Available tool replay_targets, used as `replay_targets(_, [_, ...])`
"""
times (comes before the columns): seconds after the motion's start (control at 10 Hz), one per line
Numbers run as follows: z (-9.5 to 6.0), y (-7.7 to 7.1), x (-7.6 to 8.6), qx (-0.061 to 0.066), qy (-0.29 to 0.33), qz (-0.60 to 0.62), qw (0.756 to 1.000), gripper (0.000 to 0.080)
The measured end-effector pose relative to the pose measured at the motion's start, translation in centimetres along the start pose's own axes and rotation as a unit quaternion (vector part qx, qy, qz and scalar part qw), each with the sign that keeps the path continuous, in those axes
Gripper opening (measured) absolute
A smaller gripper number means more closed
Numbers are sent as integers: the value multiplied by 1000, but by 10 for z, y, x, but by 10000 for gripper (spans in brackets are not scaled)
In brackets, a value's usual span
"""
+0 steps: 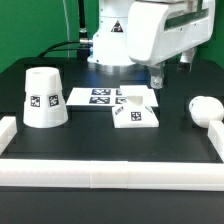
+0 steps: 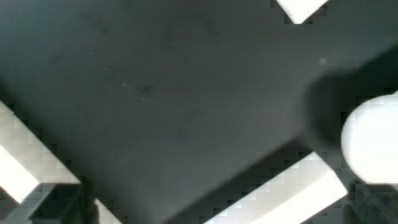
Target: Assemble lamp
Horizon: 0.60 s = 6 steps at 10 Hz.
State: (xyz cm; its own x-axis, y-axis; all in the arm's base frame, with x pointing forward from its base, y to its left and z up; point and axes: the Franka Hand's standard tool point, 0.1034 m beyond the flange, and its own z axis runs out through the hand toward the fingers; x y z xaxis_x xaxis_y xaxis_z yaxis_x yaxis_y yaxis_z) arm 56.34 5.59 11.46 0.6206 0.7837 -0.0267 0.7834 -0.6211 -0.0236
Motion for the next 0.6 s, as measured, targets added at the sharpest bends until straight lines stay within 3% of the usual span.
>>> replay_targets(0.4, [1,-3,-3,-3,3,1,1000,699])
replay_targets(0.6, [7,-33,-32,-5,2,-1,1000,699])
